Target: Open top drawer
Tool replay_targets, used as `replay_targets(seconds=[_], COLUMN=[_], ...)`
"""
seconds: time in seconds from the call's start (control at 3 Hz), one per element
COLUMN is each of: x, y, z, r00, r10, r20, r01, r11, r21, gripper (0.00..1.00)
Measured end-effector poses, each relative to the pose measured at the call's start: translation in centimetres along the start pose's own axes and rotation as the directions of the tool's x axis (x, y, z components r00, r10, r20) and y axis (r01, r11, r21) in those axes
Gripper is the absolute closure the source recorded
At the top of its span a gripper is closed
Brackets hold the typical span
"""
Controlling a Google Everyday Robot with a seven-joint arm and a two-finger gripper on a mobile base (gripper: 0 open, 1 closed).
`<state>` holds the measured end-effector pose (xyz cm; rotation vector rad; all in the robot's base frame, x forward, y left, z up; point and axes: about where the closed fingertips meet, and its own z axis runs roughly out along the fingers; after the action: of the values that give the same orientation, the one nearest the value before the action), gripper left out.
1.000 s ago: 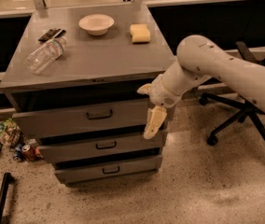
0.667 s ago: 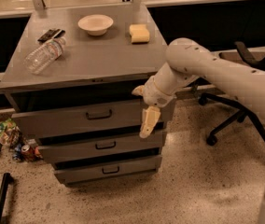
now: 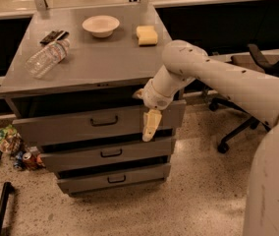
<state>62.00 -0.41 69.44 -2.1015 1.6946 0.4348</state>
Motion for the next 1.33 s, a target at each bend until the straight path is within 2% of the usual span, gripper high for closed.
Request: replay_targets(seconds=[0.33,0.67,1.0,1.33], x=[0.4,0.5,0.1,-0.5], y=[-0.6,-1.0,-0.9,0.3], z=[1.9,2.9,3.1,2.8], r00=[1.000,1.000,1.000,0.999], r10=[-0.001,-0.003,0.000,0.024], r20=[0.009,0.014,0.023,0.036], r01=[0.001,0.004,0.001,-0.022], r11=[0.9994,0.9988,0.9985,0.9973], r21=[-0.033,-0.048,-0.055,-0.070], gripper=[0.00,0.10,0.33,0.56])
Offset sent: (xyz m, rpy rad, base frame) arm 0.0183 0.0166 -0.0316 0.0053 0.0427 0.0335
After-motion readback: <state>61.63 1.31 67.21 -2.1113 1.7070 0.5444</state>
